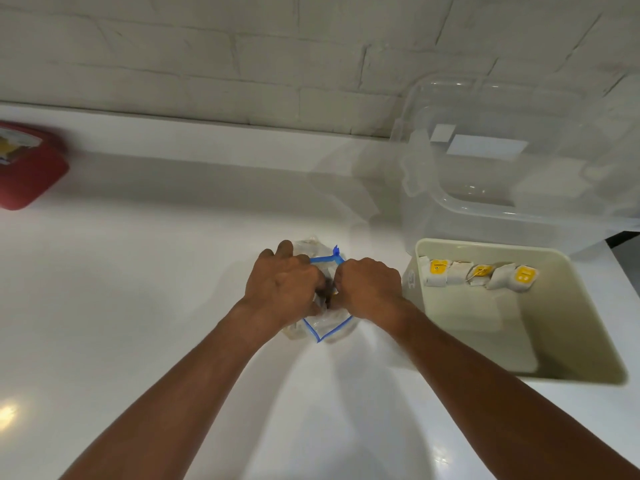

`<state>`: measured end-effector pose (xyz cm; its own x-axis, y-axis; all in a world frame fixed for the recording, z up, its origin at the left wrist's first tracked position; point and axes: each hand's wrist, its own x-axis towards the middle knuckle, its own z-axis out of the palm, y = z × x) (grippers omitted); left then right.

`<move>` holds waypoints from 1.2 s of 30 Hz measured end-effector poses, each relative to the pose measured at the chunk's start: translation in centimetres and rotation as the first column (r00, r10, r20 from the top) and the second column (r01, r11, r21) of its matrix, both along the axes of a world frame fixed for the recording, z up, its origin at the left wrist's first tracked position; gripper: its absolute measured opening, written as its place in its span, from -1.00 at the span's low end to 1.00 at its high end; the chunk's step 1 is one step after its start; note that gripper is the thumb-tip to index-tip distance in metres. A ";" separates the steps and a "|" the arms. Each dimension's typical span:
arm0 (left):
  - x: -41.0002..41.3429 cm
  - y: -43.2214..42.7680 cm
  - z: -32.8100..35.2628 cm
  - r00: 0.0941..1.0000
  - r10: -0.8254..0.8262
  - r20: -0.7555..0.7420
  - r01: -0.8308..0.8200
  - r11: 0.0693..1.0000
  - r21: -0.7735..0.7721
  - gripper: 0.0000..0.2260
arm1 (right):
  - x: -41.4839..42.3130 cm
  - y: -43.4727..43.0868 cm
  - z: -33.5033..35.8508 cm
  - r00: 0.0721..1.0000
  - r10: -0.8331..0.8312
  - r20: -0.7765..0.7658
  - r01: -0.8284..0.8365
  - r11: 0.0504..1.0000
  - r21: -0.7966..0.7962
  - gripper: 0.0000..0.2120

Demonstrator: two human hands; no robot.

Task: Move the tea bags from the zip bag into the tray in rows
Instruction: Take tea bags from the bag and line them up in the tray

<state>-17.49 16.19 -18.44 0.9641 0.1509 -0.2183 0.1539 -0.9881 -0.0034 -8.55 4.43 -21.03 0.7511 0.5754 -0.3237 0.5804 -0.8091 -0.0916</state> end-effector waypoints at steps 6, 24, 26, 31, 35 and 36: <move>0.6 0.3 0.4 1.000 0.002 -0.017 -0.002 1.000 0.005 -0.80 | 0.4 -0.3 0.6 0.980 -0.107 -0.167 0.134 0.978 0.159 -0.82; 2.0 2.4 -0.9 0.994 0.078 0.071 -0.061 0.974 -0.216 -0.89 | 2.6 -2.3 3.2 0.867 -0.122 -0.483 0.410 0.725 0.553 -0.82; 2.3 2.5 -0.6 0.991 0.101 0.083 -0.076 0.962 -0.264 -0.87 | 2.4 -2.4 3.5 0.872 -0.113 -0.477 0.398 0.731 0.555 -0.84; 2.4 3.0 0.5 0.990 0.136 0.046 -0.101 0.884 -0.457 -0.86 | 2.4 -2.8 3.8 0.902 -0.076 -0.426 0.337 0.739 0.583 -0.80; 2.3 2.6 1.3 0.985 0.140 0.103 -0.066 0.849 -0.525 -0.82 | 2.3 -3.4 4.4 0.906 -0.044 -0.421 0.303 0.761 0.573 -0.83; 2.3 2.4 1.4 0.982 0.144 0.124 -0.057 0.846 -0.530 -0.85 | 2.2 -3.6 4.6 0.900 -0.023 -0.435 0.294 0.767 0.570 -0.83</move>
